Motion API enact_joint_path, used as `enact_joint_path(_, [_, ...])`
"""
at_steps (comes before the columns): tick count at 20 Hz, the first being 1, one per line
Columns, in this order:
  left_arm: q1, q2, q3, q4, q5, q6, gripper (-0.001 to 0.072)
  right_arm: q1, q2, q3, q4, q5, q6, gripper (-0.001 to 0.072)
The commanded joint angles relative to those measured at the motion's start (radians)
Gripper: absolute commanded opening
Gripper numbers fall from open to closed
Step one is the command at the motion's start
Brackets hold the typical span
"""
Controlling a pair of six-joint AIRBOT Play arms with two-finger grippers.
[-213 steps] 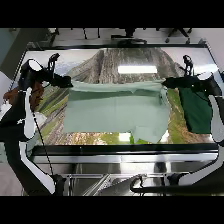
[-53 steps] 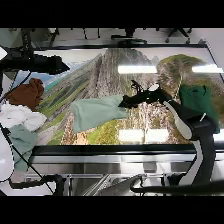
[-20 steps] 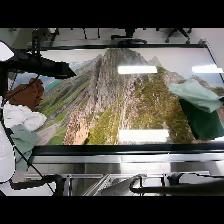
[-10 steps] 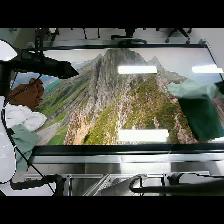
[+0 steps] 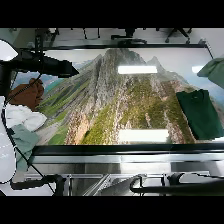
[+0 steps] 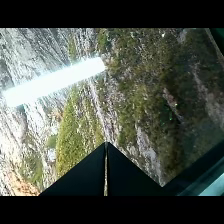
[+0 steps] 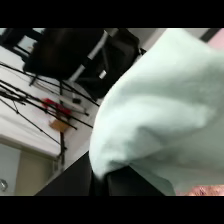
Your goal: Fold the shirts.
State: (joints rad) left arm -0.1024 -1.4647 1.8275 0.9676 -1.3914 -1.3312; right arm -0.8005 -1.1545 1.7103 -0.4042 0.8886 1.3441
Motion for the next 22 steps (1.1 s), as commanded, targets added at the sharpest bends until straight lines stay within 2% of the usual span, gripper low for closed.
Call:
enact_joint_path(1, [-0.001,0.000,-0.001,0.000,-0.034,0.000,0.0009,-0.055,0.008,0.023,-0.128,0.165,0.082,0.0020])
enact_joint_path(5, [-0.001,0.000,-0.001,0.000,-0.047,0.004,0.0009,-0.061,0.006,0.023,-0.126,0.194,0.046,0.0020])
enact_joint_path(10, [-0.001,-0.001,-0.001,0.000,-0.041,0.014,0.0009,-0.043,-0.049,0.024,0.092,0.175,-0.130,0.0020])
enact_joint_path(12, [-0.001,0.000,-0.001,0.000,-0.023,0.015,0.0010,-0.016,-0.087,0.030,0.132,0.166,-0.184,0.0021])
enact_joint_path(17, [-0.001,-0.001,-0.001,0.000,0.008,0.014,0.0009,0.027,-0.181,0.060,0.238,0.168,-0.242,0.0021])
enact_joint_path(22, [-0.021,-0.001,-0.001,0.000,0.006,0.015,0.0010,0.010,-0.192,0.059,0.052,0.256,-0.203,0.0021])
